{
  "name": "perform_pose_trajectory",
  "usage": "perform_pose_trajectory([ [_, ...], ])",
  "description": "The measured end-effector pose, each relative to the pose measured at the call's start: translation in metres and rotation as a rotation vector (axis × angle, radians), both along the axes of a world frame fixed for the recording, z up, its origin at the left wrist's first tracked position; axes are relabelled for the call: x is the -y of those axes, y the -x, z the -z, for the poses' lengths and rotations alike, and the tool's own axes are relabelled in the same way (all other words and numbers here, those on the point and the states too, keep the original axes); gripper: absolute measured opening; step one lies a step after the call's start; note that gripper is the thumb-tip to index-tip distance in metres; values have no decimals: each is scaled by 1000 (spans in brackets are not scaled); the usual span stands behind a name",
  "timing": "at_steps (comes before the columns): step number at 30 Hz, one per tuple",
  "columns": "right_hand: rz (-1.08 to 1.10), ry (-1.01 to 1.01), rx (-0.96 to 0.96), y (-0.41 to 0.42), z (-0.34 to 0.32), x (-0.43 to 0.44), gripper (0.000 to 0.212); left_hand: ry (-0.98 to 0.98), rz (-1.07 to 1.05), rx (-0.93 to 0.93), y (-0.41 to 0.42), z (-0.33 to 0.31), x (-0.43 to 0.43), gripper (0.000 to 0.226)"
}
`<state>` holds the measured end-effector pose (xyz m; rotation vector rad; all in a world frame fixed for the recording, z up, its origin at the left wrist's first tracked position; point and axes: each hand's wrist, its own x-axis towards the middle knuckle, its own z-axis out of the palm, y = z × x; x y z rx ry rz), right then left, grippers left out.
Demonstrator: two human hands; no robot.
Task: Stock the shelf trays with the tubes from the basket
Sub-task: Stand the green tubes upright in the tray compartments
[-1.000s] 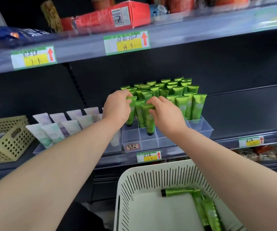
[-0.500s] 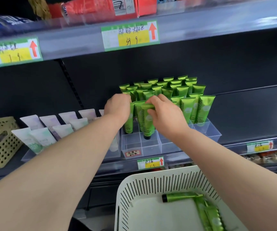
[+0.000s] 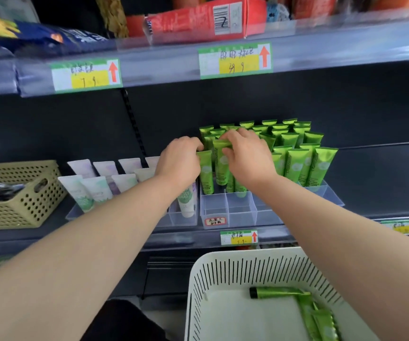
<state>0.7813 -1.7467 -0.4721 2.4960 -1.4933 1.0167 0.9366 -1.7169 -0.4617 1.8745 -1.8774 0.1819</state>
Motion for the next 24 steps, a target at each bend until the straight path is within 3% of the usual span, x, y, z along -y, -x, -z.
perform_pose_trajectory([
  [15, 118, -164, -240, -25, 26, 18, 36, -17, 55, -80, 0, 11, -12, 33],
  [24, 89, -69, -171, -13, 30, 4, 43, -27, 63, -76, 10, 9, -25, 32],
])
